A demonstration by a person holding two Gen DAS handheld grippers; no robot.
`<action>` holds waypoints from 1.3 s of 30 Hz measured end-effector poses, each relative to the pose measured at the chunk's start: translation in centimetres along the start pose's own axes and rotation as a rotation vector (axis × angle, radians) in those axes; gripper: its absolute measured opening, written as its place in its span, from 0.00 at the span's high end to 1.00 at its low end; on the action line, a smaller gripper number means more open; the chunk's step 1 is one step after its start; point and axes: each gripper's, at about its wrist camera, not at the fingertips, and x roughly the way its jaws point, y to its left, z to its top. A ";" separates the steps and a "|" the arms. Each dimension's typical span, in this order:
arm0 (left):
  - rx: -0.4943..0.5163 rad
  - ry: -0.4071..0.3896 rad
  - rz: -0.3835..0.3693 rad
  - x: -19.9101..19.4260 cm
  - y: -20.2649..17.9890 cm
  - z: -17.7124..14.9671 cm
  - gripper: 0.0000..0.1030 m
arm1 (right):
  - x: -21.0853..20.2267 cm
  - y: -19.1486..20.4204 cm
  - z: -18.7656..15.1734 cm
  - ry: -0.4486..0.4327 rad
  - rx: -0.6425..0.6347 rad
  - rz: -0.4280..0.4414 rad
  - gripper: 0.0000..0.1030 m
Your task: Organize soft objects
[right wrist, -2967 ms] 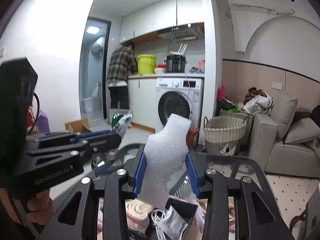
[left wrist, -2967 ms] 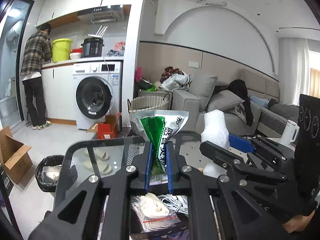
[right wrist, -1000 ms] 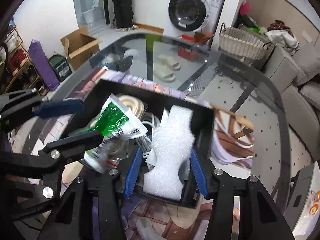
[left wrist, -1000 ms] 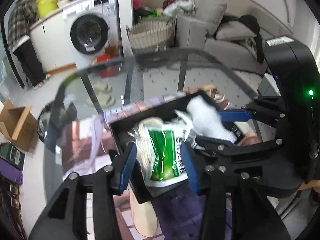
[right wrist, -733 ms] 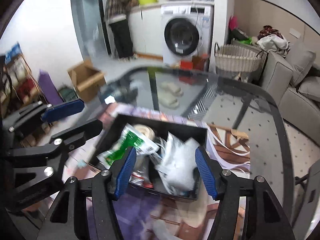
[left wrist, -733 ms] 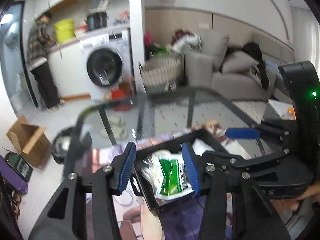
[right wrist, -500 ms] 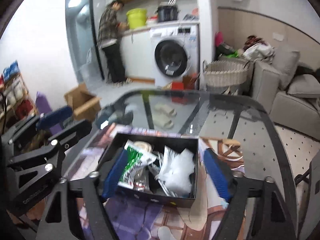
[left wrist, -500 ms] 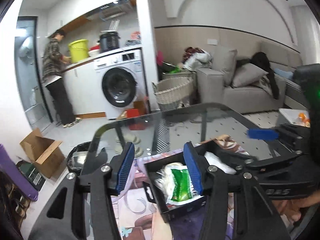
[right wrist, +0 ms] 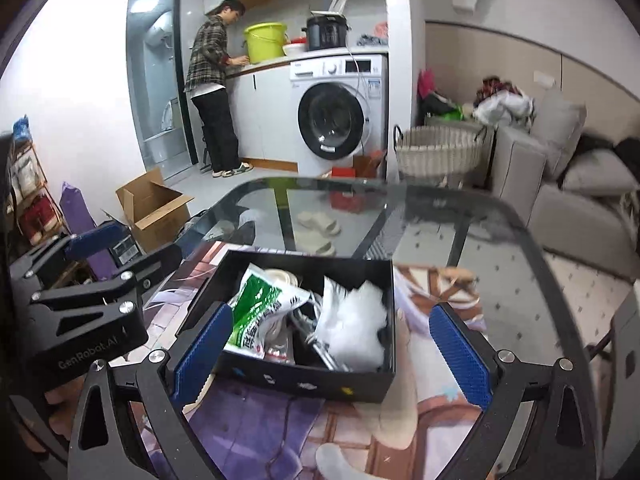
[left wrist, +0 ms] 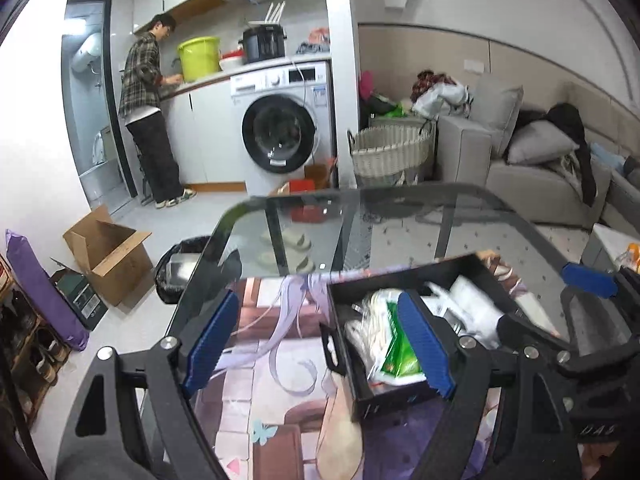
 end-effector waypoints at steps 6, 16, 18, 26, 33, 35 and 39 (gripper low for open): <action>0.039 0.102 -0.012 0.9 -0.9 -1.7 0.20 | 1.1 -0.4 -1.2 0.063 -0.006 -0.015 0.03; 0.075 0.072 -0.042 -0.8 -1.5 -2.2 0.20 | 0.5 -0.1 -1.8 0.061 -0.008 0.013 0.03; 0.094 0.028 -0.039 -1.9 -1.7 -1.9 0.20 | -0.7 0.1 -1.8 0.014 -0.015 0.002 0.03; 0.066 -0.147 -0.054 -5.3 -1.7 -2.0 0.19 | -4.4 0.4 -2.4 -0.158 -0.035 -0.004 0.03; 0.017 -0.302 -0.064 -8.2 -0.8 -1.8 0.00 | -7.2 -0.1 -3.0 -0.289 -0.014 -0.023 0.01; 0.020 -0.353 -0.057 -9.2 -0.6 -2.1 0.00 | -7.6 -0.1 -3.4 -0.294 -0.004 -0.015 0.01; 0.016 -0.401 -0.033 -10.7 0.1 -3.6 0.00 | -8.8 -0.2 -4.7 -0.293 0.004 -0.017 0.01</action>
